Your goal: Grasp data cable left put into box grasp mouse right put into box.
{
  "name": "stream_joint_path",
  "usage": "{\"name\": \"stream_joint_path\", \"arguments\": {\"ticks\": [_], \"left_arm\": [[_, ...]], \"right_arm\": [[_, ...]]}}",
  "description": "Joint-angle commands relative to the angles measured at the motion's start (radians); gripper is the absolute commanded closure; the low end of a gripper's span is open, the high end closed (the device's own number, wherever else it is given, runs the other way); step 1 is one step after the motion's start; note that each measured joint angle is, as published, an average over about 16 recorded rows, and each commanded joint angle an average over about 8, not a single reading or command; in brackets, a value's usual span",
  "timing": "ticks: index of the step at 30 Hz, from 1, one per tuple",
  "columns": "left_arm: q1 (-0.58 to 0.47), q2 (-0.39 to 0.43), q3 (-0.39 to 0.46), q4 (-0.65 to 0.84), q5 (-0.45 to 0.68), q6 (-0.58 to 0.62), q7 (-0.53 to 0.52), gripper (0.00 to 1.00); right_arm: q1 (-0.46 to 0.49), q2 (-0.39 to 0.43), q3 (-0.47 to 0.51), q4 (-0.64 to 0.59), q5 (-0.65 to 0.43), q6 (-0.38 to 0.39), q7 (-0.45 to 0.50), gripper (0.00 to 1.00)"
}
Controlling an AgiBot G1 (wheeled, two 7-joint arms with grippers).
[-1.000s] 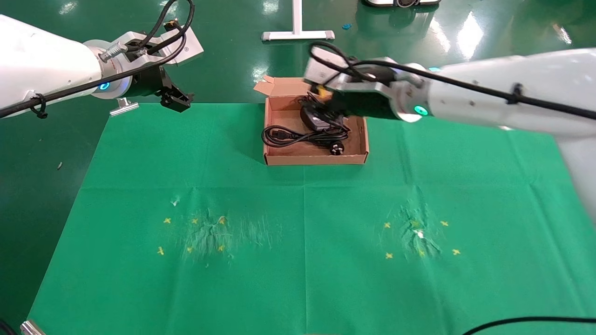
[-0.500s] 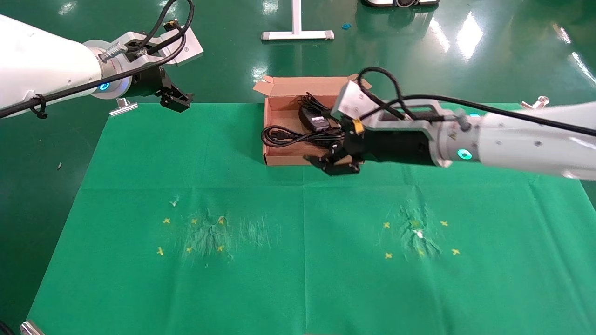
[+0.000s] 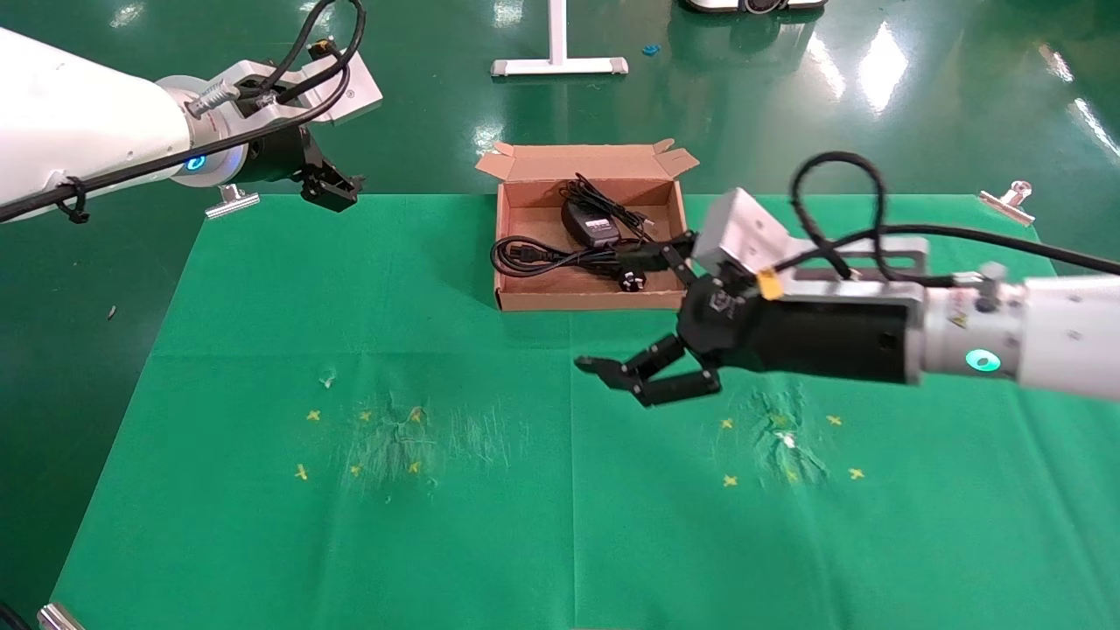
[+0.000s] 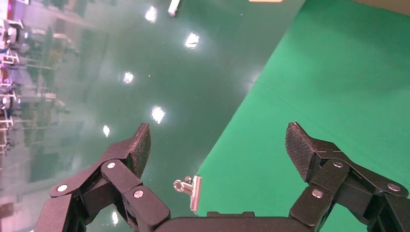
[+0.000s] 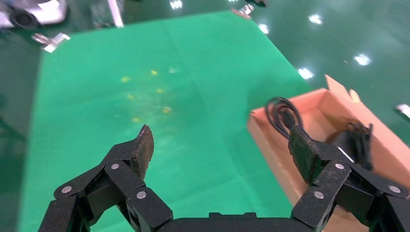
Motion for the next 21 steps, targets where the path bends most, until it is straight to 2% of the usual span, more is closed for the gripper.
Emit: {"name": "stream_joint_path", "arguments": {"ticks": [1,21], "left_arm": [[0.009,-0.004,-0.011,-0.002,-0.017,0.006,0.010,0.00],[0.284,-0.142,-0.355,-0.061,-0.555,0.209,0.342,0.00]], "right_arm": [[-0.017,0.020,0.012,0.009,0.042,-0.018,-0.006,0.00],[-0.191,0.222,0.135,0.097,0.465,-0.206,-0.070,0.00]]}}
